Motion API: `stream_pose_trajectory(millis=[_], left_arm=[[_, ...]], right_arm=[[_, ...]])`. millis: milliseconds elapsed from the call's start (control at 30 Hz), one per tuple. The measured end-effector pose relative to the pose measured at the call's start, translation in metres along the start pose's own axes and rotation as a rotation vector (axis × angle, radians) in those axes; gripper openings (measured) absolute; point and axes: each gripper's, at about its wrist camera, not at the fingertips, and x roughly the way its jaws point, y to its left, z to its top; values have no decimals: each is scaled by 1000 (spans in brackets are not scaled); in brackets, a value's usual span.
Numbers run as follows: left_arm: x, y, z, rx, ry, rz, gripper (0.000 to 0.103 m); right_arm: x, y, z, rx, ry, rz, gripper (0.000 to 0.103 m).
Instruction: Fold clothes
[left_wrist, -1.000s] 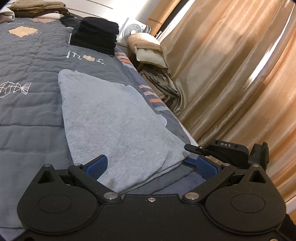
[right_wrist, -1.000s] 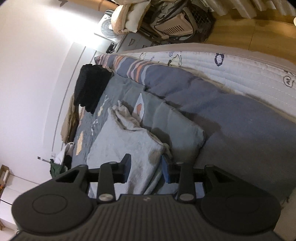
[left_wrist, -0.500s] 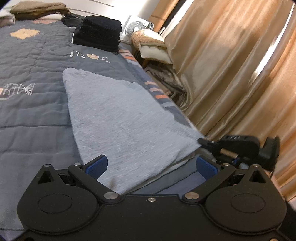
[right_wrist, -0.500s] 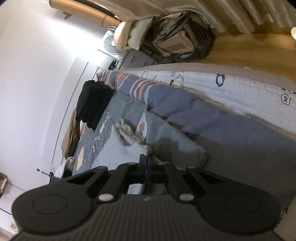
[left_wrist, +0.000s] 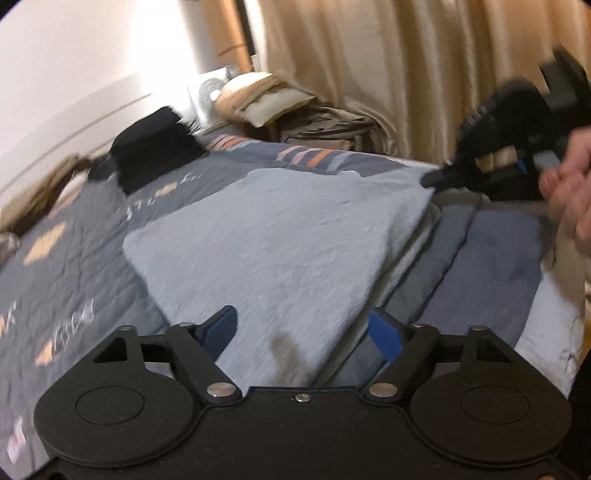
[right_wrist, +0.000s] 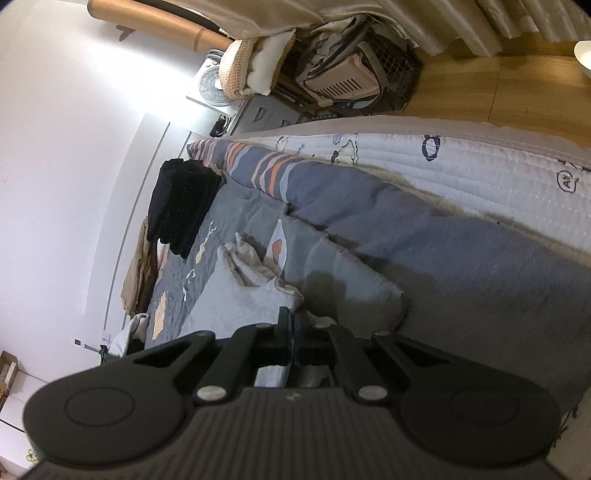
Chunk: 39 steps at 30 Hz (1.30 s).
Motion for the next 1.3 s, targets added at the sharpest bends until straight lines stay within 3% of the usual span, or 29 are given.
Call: stream_pose_trajectory(millis=[67,200,267,467,733,900,933,967,1033,1133,1300], left_arm=[[7,-7,-1,36,5,-5,47],[15,-19,-8,105,29,-14,28],[14,-20,-9,108,31,-28,11],[6,-16,-12,144,64,-31,1],[-6,-1,-11,101,97,-66,2],[-14,12,-10,54,123,-92,9],[-16,15,-9,37,121,-96,16],[-19,20,-8,10,108,-99,35],[-25,31,-6,-45,83,-104,60],[-28,40,-4,-95,58,-108,61],[-15,13,-12,86,114,-38,58]], right_arm=[[0,0,0,3,0,1,1],[2,-1,1,11,-1,-1,1],[3,-3,2,21,-4,-4,1],[9,-10,2,56,-5,-18,1],[11,-11,2,52,6,-28,1],[7,-7,5,8,18,-52,5],[5,-4,6,-5,14,-45,5],[3,-1,6,-18,10,-38,5],[-1,4,7,-43,2,-24,5],[-8,12,9,-81,-10,-3,5],[-2,24,3,-135,32,30,5]])
